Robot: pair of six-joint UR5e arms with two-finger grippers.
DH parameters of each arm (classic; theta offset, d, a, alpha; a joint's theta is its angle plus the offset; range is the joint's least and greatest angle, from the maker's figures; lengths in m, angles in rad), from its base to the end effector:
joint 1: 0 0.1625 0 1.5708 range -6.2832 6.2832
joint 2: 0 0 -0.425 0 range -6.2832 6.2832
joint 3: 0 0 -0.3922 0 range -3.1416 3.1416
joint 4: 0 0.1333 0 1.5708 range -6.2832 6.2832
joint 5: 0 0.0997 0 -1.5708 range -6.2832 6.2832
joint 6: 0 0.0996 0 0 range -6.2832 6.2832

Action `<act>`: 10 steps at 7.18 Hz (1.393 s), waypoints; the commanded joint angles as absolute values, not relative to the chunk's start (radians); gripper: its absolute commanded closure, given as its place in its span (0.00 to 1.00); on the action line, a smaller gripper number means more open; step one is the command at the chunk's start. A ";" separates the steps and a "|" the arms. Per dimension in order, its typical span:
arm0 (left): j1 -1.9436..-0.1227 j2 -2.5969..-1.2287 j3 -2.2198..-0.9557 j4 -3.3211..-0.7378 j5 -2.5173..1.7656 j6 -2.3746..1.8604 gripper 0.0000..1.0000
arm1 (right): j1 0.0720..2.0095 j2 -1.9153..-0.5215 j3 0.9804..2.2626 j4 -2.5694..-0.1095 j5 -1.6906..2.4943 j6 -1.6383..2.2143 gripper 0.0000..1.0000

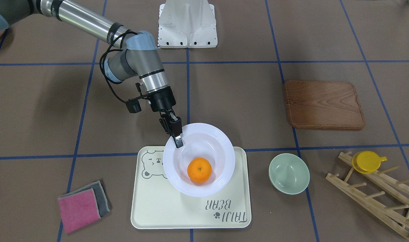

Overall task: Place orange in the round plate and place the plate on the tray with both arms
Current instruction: 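Push the plate with the right gripper toward the bear tray, then slide the plate onto the tray and withdraw the right arm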

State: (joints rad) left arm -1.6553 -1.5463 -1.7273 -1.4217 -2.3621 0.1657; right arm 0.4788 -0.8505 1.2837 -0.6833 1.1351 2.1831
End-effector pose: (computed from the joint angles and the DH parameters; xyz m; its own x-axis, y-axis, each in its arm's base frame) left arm -0.1025 -0.4699 0.6075 0.7037 0.0939 -0.7042 -0.0321 0.9944 0.1004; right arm -0.5835 -0.5004 0.2430 -0.2689 0.4475 0.8529 -0.7650 0.4387 -0.4714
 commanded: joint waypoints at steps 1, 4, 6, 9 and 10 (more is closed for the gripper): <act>-1.655 -1.546 -1.727 -1.420 -2.364 0.166 0.00 | 0.492 -0.767 1.123 -0.686 1.135 2.207 1.00; -1.652 -1.548 -1.727 -1.422 -2.364 0.166 0.00 | 0.497 -0.784 1.146 -0.722 1.248 1.979 0.02; -1.652 -1.546 -1.723 -1.420 -2.362 0.167 0.00 | 0.549 -0.872 1.381 -0.948 1.428 1.788 0.00; -1.651 -1.542 -1.730 -1.425 -2.361 0.170 0.00 | 0.818 -1.011 1.737 -1.402 1.896 1.260 0.00; -1.649 -1.542 -1.730 -1.422 -2.359 0.167 0.00 | 0.938 -1.076 1.776 -1.443 2.036 1.059 0.00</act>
State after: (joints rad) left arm -1.6506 -1.5423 -1.7292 -1.4233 -2.3608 0.1697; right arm 0.7989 -1.0075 1.7013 -1.3478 1.8583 1.3016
